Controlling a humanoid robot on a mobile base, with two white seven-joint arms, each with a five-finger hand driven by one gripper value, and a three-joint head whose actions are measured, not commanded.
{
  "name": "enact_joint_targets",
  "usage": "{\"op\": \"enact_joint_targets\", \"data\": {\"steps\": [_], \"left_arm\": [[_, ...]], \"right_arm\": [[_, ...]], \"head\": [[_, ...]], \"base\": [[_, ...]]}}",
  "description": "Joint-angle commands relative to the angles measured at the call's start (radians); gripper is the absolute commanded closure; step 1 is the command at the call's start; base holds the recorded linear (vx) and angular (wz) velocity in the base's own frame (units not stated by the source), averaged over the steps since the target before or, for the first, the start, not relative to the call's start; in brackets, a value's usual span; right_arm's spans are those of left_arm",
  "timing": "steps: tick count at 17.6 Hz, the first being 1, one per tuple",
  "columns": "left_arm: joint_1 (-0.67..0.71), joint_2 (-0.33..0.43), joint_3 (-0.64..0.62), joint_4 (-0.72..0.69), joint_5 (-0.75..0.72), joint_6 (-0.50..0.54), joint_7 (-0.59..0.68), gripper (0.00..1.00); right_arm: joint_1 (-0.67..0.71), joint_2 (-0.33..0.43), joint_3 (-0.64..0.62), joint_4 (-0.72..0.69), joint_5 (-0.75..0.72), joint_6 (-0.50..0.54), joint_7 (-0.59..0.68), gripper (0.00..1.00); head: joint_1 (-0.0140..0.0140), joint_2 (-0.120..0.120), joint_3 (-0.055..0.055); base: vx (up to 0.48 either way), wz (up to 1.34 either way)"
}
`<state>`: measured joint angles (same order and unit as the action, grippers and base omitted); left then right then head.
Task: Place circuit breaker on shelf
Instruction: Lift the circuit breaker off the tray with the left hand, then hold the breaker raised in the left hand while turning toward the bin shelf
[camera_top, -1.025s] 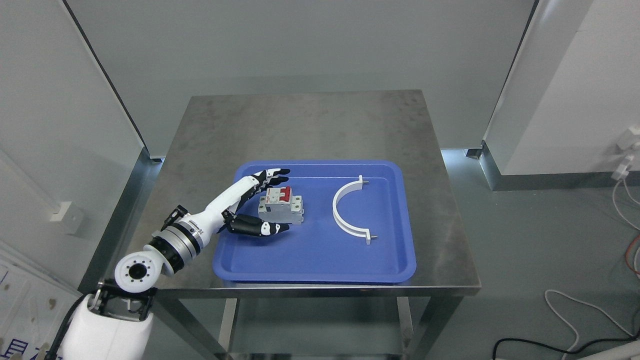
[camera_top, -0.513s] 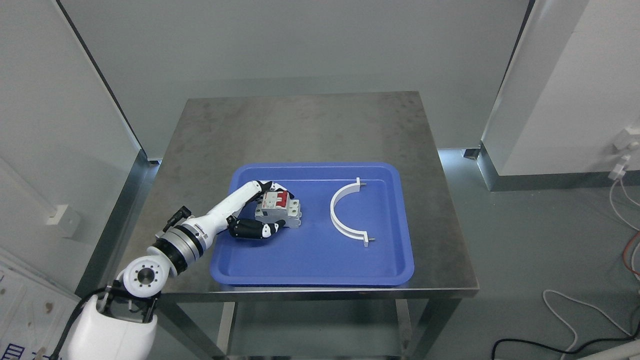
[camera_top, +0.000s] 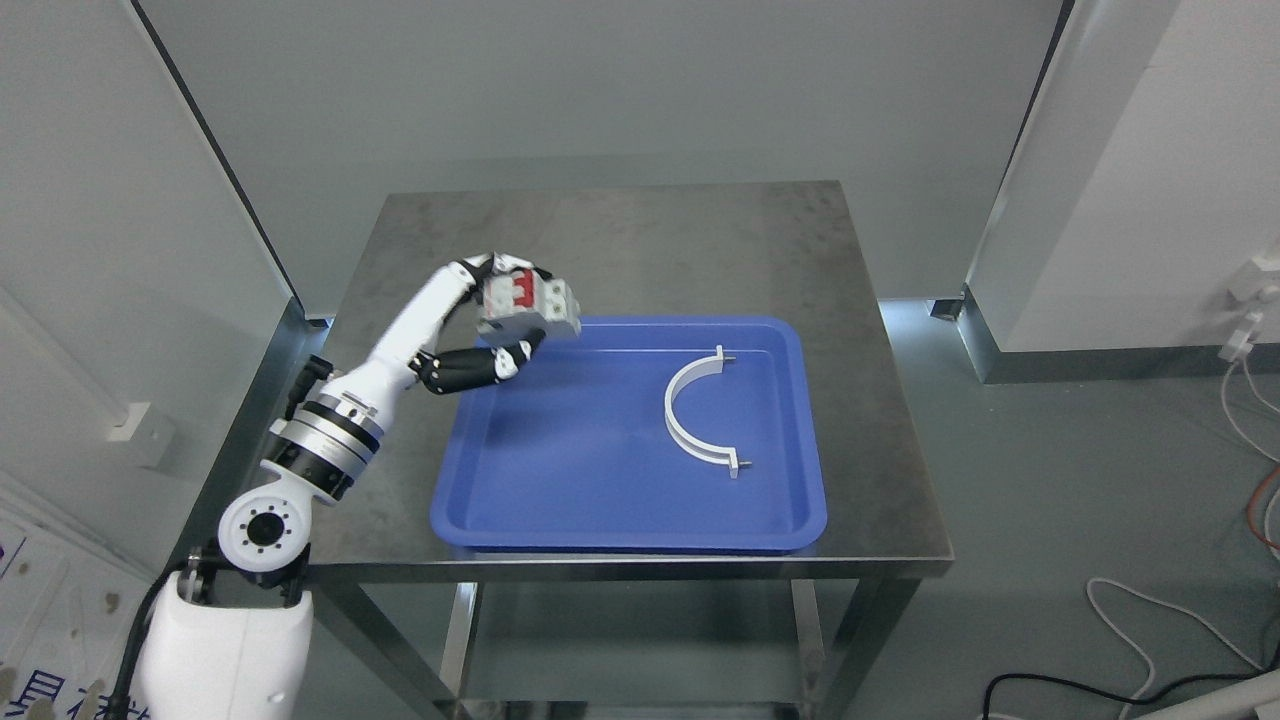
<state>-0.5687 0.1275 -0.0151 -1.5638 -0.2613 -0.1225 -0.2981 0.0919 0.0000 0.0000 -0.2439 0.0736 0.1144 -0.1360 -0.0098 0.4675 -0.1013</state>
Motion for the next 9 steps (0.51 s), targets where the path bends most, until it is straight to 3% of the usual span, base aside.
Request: {"op": "enact_joint_targets", "data": {"steps": [1,3,7,9], "left_arm": [[0.036,-0.11,0.183,0.011,0.071,-0.09,0.512,0.84],[0.094,-0.11,0.156,-0.025,0.071,-0.115,0.522,0.85],[0.159,-0.11,0.17,-0.058,0.089,-0.115,0.381,0.84],[0.158,-0.11,0.188,-0.059,0.093,-0.112,0.372,0.84]], "right_arm": [[0.0,-0.017,0.02,0.0,0.0,-0.035,0.001,0.0],[0.0,-0.017,0.02,0.0,-0.002,-0.035,0.001,0.0],[0.0,-0.017,0.02,0.0,0.0,-0.036,0.001,0.0],[0.0,-0.017,0.02,0.0,0.0,-0.035,-0.001,0.0]], "head": [[0.0,0.0,0.0],[0.0,0.0,0.0],[0.0,0.0,0.0],[0.0,0.0,0.0]], "base": [[-0.113,0.0],[-0.155,0.0],[-0.236,0.01],[-0.262,-0.05]]}}
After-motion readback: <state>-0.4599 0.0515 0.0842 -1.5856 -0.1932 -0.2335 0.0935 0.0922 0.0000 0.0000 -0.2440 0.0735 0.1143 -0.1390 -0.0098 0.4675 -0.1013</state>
